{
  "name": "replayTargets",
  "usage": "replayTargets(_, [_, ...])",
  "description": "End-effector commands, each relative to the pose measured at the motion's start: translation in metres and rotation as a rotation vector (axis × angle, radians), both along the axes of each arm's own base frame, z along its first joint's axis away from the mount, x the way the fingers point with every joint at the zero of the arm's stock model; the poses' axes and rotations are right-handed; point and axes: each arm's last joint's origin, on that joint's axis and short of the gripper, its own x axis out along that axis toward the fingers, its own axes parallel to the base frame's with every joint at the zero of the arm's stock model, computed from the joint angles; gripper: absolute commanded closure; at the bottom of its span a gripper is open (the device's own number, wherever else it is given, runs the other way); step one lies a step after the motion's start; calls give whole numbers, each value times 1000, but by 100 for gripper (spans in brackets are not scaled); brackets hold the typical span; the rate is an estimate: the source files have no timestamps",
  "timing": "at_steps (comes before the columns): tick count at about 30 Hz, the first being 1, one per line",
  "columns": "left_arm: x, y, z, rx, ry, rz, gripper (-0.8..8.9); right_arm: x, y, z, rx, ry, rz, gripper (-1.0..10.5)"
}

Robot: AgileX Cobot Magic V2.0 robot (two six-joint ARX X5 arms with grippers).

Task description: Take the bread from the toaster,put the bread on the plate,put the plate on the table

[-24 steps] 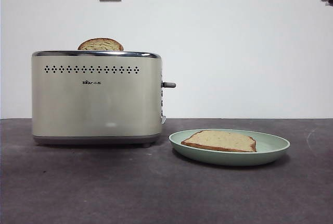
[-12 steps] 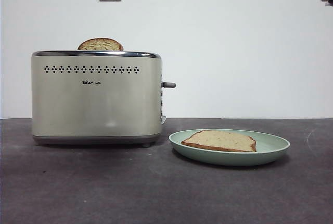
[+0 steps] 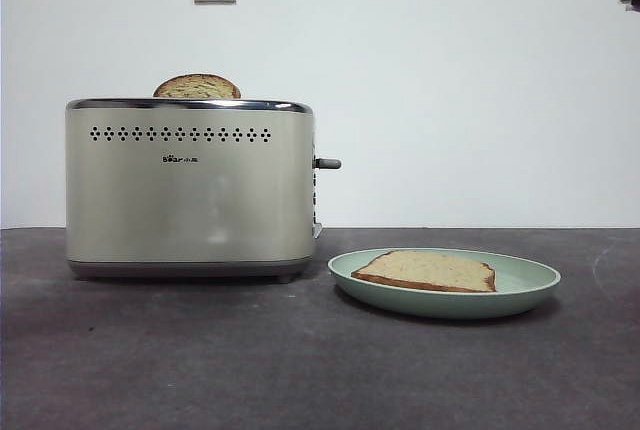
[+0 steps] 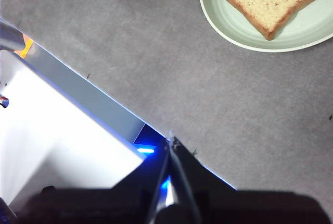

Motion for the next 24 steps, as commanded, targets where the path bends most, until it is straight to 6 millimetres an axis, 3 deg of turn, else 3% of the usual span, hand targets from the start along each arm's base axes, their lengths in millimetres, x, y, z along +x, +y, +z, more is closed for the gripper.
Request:
replayTargets(1, [-3,21,23,-35,-231,29,817,0,0,0,-3,-8,6,945])
replayTargets(6, [-29,66,43,-76,-398,214,817,0,0,0,-3,-7,6,946])
replayTargets(11, [-56,91,26,-37,-505,405,817,0,0,0,-3,-8,6,945])
replayTargets(17, [-61,103,-42,-18,-556,577,817,0,0,0,-3,-7,6,946])
replayTargets(24, [-59,105,-137,-78,-420,612,817,0,0,0,-3,-8,6,946])
